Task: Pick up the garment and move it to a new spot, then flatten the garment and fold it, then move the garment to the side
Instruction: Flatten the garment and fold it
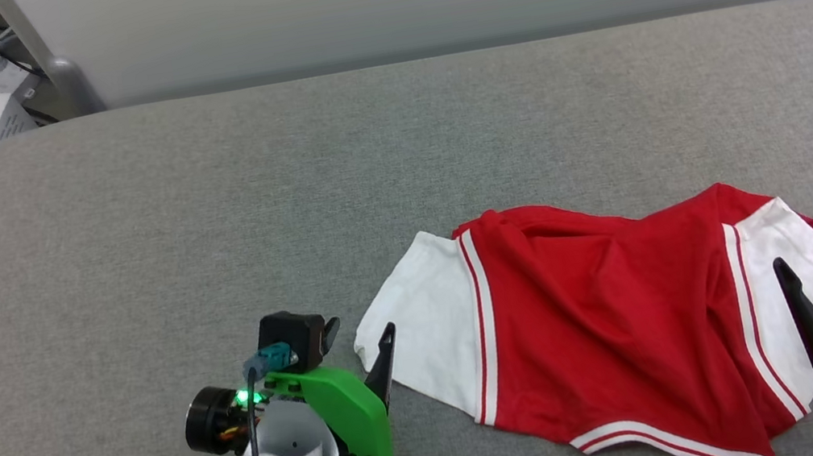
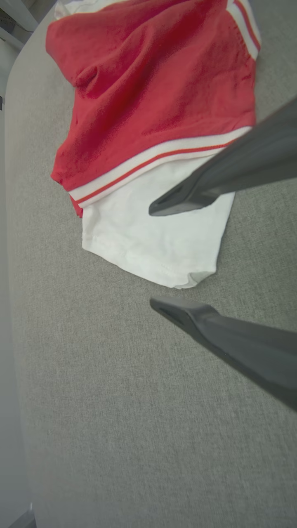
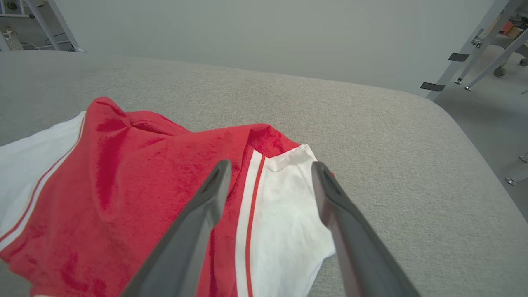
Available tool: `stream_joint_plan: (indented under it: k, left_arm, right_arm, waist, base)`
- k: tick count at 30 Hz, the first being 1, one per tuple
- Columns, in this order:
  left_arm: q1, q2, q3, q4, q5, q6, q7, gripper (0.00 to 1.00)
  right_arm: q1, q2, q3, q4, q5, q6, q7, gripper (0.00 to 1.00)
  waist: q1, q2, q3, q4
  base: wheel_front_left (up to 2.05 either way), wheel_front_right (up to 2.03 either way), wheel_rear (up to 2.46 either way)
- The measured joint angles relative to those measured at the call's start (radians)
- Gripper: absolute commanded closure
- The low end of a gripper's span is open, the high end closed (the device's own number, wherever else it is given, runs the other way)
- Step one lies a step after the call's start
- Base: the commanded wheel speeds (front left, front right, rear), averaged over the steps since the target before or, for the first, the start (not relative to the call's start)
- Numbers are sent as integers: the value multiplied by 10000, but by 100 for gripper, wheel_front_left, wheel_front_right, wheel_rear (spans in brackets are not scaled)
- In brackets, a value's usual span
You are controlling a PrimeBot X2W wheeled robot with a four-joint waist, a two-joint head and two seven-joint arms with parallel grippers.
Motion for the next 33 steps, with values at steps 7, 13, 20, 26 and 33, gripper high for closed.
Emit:
stream_joint_plan:
  k: [7,13,20,26,33]
  left_arm:
    - [-433,316,50,316,121,502,2220,0]
    - [-635,420,132,798,121,669,2330,0]
    - [-992,422,125,1256,-171,566,2431,100]
    - [-796,180,537,1281,-779,566,1789,100]
    - [-13,506,1319,454,-1392,637,1331,100]
  right_arm:
    - [-247,13,102,77,6,0,-117,0]
    - [-305,35,184,412,4,0,-115,0]
    - [-445,54,207,656,8,0,-199,0]
    - [-431,-71,224,809,35,0,4,0]
    - [-198,-192,161,965,119,0,838,0]
  waist:
    - [0,1,542,-438]
    - [0,0,979,-761]
    - [0,1,1248,-977]
    - [0,0,965,-799]
    - [0,0,516,-405]
  base:
    - [0,0,0]
    - [0,0,0]
    - [0,0,0]
    - [0,0,0]
    - [0,0,0]
